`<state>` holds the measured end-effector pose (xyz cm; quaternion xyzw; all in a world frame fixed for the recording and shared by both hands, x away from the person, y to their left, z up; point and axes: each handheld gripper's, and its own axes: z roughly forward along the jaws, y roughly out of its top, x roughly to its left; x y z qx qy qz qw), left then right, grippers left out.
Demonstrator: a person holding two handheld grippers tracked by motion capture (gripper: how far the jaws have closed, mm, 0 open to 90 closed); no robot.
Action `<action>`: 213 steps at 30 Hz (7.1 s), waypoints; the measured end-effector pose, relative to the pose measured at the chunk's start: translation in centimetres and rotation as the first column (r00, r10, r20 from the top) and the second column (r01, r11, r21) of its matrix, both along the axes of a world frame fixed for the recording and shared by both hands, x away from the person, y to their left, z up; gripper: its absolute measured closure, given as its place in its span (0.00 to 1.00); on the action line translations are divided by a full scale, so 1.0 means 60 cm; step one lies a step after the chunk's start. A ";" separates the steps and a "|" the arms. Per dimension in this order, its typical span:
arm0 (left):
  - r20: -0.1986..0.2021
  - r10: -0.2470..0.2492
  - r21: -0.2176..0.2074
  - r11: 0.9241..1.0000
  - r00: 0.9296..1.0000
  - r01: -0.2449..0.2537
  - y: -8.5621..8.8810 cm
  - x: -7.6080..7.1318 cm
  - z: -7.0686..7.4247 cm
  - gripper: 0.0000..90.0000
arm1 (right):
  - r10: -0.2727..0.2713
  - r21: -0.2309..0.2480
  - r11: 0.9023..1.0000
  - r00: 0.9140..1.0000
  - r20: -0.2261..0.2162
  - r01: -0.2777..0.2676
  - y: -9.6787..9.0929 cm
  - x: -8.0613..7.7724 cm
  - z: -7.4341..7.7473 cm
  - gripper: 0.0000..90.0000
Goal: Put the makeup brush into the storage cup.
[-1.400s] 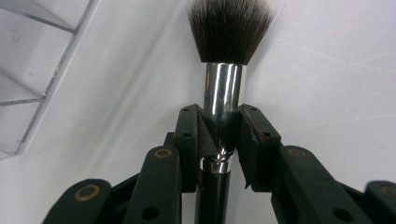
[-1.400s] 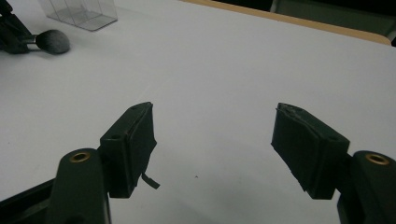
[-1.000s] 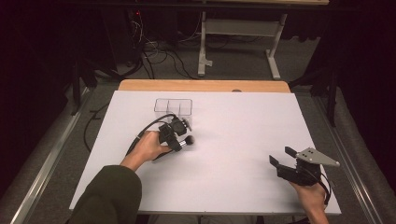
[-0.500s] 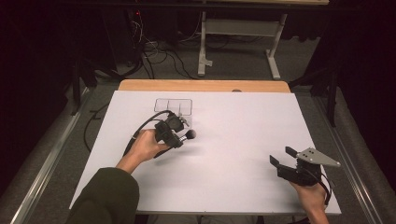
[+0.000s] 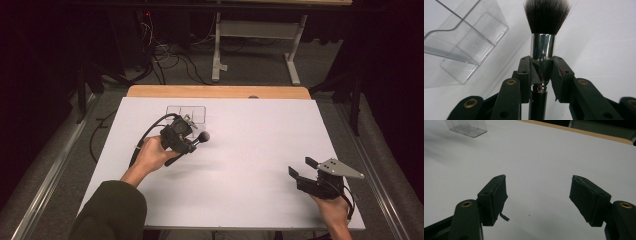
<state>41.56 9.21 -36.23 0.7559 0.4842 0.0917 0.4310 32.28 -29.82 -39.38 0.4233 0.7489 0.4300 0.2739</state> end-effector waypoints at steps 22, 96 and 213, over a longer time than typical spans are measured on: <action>0.040 0.061 -0.132 0.990 0.997 -0.056 0.020 0.004 0.032 0.78 | -0.002 0.000 1.000 1.000 -0.002 0.002 -0.001 0.000 0.000 0.35; 0.190 0.280 -0.403 0.896 0.941 -0.186 0.046 0.039 0.097 0.78 | 0.017 0.010 1.000 1.000 0.013 -0.017 0.000 -0.001 0.001 0.35; 0.291 0.414 -0.444 0.857 0.863 -0.261 0.006 0.155 0.109 0.78 | 0.028 0.019 0.999 1.000 0.007 -0.028 -0.001 0.000 -0.001 0.35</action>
